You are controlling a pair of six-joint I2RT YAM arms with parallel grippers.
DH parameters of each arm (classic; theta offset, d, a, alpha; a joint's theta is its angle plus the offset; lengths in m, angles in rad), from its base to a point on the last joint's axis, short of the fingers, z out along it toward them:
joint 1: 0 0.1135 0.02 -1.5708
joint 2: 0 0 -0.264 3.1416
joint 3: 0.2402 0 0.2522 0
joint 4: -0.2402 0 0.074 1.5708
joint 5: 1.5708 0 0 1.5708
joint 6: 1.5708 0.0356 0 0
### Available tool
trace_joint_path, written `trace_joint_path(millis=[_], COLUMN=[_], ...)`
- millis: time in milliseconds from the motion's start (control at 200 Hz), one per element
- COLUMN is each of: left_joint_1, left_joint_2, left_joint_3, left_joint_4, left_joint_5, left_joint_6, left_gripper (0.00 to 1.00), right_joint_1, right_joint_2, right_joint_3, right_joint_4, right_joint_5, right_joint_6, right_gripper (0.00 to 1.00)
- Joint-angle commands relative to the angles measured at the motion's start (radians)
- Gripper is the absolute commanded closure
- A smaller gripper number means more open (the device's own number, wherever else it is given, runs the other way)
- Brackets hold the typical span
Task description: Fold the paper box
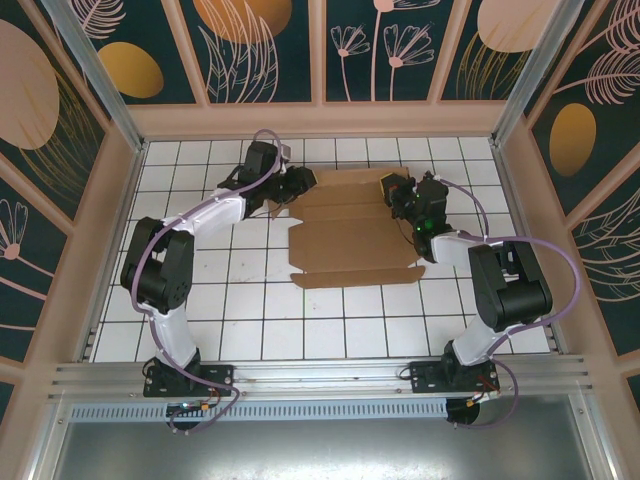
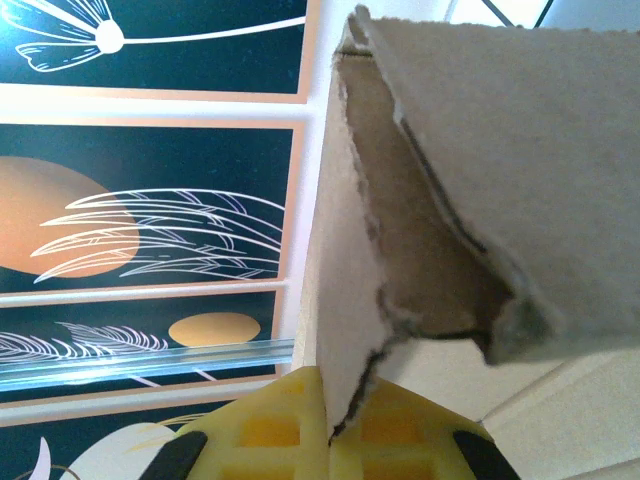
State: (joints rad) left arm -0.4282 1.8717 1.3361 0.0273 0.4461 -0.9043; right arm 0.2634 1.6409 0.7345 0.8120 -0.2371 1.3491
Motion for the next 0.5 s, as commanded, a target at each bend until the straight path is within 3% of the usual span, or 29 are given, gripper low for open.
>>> trace_joint_path(millis=[0, 380, 495], left_joint_1=[0.009, 0.023, 0.023], left_joint_2=[-0.031, -0.035, -0.04], left_joint_3=[-0.031, -0.068, -0.063], left_joint_4=[0.043, 0.118, 0.098], left_joint_5=[0.004, 0.048, 0.033], left_joint_6=[-0.032, -0.074, -0.064], left_gripper=[0.71, 0.84, 0.83], right_joint_1=[0.011, 0.01, 0.011], right_joint_2=[-0.015, -0.012, -0.019], right_joint_3=[0.002, -0.008, 0.001], right_joint_4=[0.035, 0.055, 0.045], right_joint_5=[-0.008, 0.001, 0.007], right_joint_6=[0.002, 0.019, 0.015], right_gripper=[0.98, 0.98, 0.98])
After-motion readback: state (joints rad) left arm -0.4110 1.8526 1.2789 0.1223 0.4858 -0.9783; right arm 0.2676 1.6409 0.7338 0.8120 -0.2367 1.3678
